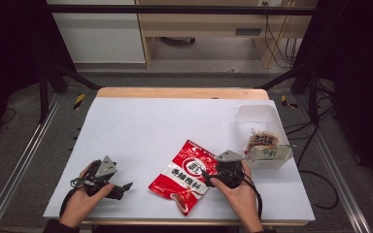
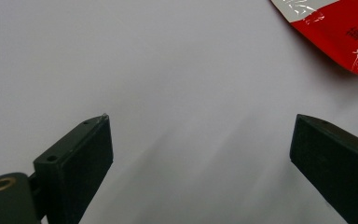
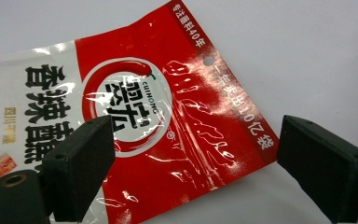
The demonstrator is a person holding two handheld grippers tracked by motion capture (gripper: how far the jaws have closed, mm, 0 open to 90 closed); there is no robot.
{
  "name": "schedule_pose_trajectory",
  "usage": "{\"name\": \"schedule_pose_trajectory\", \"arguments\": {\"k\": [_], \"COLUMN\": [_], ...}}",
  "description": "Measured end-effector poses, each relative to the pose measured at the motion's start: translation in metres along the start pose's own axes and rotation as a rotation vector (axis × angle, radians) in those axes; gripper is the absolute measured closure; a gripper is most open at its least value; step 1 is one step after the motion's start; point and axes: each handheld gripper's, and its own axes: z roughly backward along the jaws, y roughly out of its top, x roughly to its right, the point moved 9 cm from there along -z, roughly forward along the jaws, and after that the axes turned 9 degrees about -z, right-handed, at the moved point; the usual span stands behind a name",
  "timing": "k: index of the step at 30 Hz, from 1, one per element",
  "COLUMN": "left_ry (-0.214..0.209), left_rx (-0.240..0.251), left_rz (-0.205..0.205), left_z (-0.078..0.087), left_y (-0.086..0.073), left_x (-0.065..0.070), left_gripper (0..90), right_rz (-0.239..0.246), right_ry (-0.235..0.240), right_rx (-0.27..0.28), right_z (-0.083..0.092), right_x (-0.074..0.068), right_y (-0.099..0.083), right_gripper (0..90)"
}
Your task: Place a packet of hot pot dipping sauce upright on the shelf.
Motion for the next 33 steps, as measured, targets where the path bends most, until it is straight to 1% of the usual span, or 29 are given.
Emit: {"name": "schedule_pose_trajectory", "arguments": {"k": [1,3,5,6,8,10,13,15,16,17,18,20,22,23,24,26,30,31,33], "left_ry": [0.000,-0.003,-0.005,-0.006,-0.006,-0.006,-0.007,-0.007,-0.007,-0.007,-0.007,-0.007,-0.006,-0.007,-0.008,-0.009,-0.008,-0.008,-0.010], "left_rx": [-0.001,-0.001,-0.001,0.000,0.001,0.001,-0.002,-0.001,0.000,0.000,0.000,-0.001,-0.001,-0.002,-0.002,-0.003,-0.002,-0.002,-0.002], "left_rz": [-0.004,-0.008,-0.011,-0.011,-0.011,-0.014,-0.015,-0.014,-0.015,-0.016,-0.016,-0.016,-0.015,-0.015,-0.013,-0.009,-0.015,-0.015,-0.013], "left_z": [0.000,0.000,0.000,0.000,0.000,0.000,0.000,0.000,0.000,0.000,0.000,0.000,0.000,0.000,0.000,0.000,0.001,0.001,0.000], "left_y": [0.000,0.000,0.000,0.001,0.001,0.001,0.001,0.001,0.001,0.001,0.001,0.001,0.001,0.001,0.000,0.000,0.000,0.000,0.000], "left_x": [0.000,0.000,0.001,0.001,0.001,0.001,0.001,0.001,0.001,0.001,0.001,0.001,0.001,0.001,0.001,0.001,0.001,0.001,0.001], "left_gripper": [5.6,5.6,5.6,5.6,5.6,5.6,5.6,5.6,5.6,5.6,5.6,5.6,5.6,5.6,5.6,5.6,5.6,5.6,5.6], "right_rz": [0.003,-0.015,-0.020,-0.009,-0.012,-0.013,-0.022,-0.017,-0.027,-0.027,-0.024,-0.034,-0.041,-0.033,-0.041,-0.037,-0.077,-0.089,-0.121], "right_ry": [0.000,0.003,-0.001,-0.001,-0.011,-0.019,-0.021,-0.024,-0.024,-0.024,-0.025,-0.022,0.000,0.005,0.008,0.019,0.048,0.068,0.105], "right_rx": [-0.001,-0.010,-0.012,-0.015,-0.026,-0.026,-0.030,-0.032,-0.033,-0.036,-0.041,-0.052,-0.031,-0.028,-0.031,-0.027,-0.001,0.011,0.018], "right_z": [-0.001,-0.002,-0.004,-0.005,-0.008,-0.009,-0.012,-0.013,-0.013,-0.014,-0.015,-0.015,-0.013,-0.013,-0.013,-0.012,-0.006,-0.004,0.001], "right_x": [0.001,0.002,0.003,0.005,0.006,0.008,0.010,0.012,0.011,0.012,0.013,0.013,0.009,0.009,0.007,0.007,0.005,0.003,-0.001], "right_y": [0.000,-0.001,-0.001,-0.002,-0.003,-0.003,-0.002,-0.002,-0.002,-0.003,-0.003,-0.004,-0.002,-0.001,-0.002,-0.002,0.000,0.002,0.001], "right_gripper": [11.6,9.9,9.4,8.9,8.4,8.0,7.8,7.8,7.8,7.9,8.2,10.4,12.9,12.8,12.8,13.5,20.0,21.8,23.9]}}
